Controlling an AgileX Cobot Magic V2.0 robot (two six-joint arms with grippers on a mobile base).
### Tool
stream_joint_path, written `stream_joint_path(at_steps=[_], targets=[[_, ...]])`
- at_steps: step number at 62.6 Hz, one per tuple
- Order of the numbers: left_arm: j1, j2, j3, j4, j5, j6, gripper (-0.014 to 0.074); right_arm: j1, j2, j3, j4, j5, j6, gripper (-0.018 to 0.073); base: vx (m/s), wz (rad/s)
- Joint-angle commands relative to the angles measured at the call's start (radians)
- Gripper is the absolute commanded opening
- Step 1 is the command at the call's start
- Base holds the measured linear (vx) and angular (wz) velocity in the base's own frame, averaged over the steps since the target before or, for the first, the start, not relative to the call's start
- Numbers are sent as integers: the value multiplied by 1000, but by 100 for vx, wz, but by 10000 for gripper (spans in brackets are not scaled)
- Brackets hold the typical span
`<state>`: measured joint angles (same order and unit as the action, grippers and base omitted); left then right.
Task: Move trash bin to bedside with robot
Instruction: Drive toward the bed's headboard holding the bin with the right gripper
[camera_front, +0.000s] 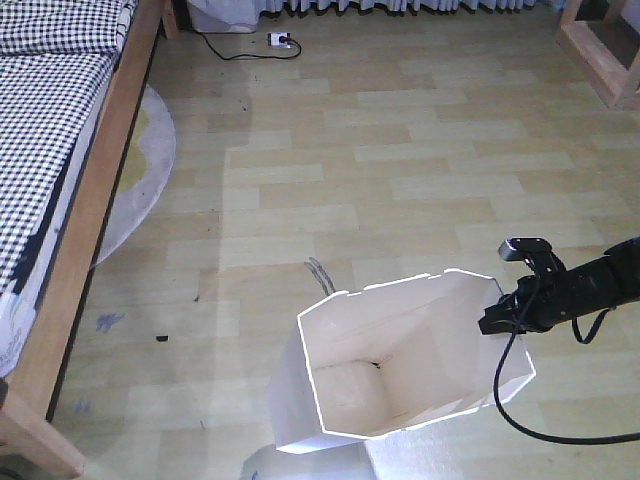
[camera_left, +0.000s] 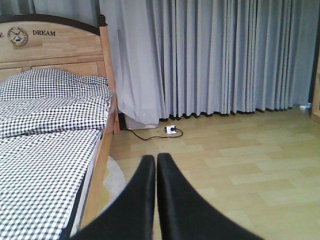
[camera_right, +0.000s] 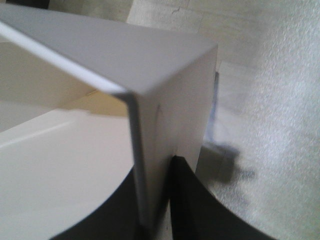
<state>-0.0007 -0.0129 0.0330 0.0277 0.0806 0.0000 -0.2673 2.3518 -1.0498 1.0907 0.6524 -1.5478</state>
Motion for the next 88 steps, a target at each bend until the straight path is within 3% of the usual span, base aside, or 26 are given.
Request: stream_joint_path(at_steps=[1,88], targets=[[-6,-14,12,-9,-75,-14,-6,-4,-75,-14,80,208,19,-5,36,4],[-6,-14,12,-9,-75,-14,-6,-4,-75,-14,81,208,19,-5,36,5]])
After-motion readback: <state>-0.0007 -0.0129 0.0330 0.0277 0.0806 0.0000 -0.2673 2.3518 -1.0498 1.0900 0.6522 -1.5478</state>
